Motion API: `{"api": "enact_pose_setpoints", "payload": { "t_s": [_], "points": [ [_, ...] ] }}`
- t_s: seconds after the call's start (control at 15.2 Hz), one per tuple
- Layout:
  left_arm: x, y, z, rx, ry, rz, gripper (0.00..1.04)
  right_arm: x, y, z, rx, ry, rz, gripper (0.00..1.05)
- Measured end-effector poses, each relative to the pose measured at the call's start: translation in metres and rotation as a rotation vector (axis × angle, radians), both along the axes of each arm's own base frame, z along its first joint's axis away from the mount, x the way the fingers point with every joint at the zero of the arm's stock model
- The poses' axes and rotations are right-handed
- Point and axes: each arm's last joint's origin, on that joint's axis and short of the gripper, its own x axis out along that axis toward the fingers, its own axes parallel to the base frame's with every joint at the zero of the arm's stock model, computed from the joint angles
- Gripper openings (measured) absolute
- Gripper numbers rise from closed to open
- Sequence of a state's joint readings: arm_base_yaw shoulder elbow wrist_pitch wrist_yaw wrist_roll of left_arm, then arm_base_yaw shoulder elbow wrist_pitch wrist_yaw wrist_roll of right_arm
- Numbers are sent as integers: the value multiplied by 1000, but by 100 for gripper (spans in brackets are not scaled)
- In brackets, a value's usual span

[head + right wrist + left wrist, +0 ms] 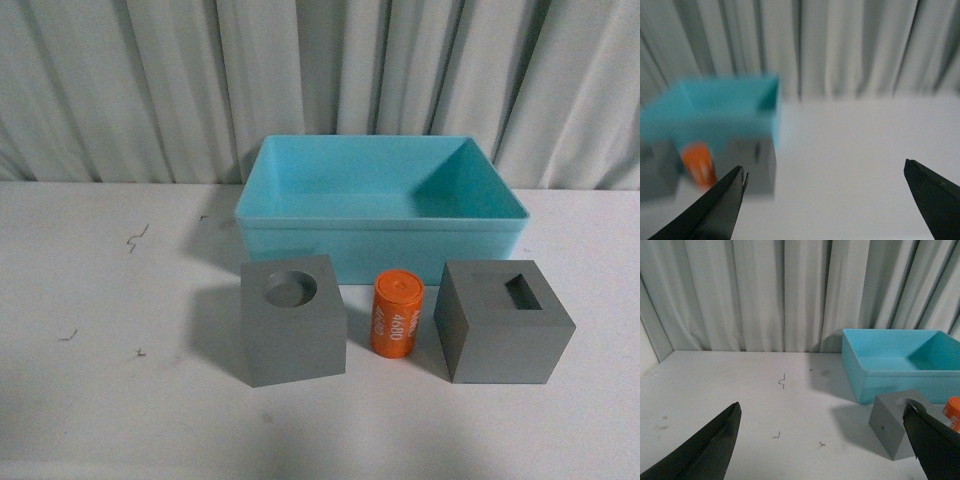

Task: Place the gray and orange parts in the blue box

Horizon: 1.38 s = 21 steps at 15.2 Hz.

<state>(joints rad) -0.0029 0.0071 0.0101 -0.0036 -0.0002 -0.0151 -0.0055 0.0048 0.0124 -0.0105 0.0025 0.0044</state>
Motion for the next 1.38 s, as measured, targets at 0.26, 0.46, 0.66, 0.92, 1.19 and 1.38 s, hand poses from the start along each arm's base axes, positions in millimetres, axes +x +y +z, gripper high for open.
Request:
{"api": "enact_pose_setpoints", "payload": {
  "t_s": [0.26,0.46,0.66,0.92,1.19,1.38],
  "points": [
    [0,0,0,0,0,0,98,50,-36,30,-40,493,-10,98],
    [0,0,0,0,0,0,98,110,-59,44,-149,549,119,98],
    [0,0,0,0,0,0,98,156,-56,40,-170,533,166,98],
    [0,0,0,0,0,0,98,191,-5,25,-82,544,224,98],
    [0,0,0,0,0,0,98,202,20,-14,3,620,219,98],
    [0,0,0,0,0,0,98,209,26,-33,31,670,194,98]
  ]
}}
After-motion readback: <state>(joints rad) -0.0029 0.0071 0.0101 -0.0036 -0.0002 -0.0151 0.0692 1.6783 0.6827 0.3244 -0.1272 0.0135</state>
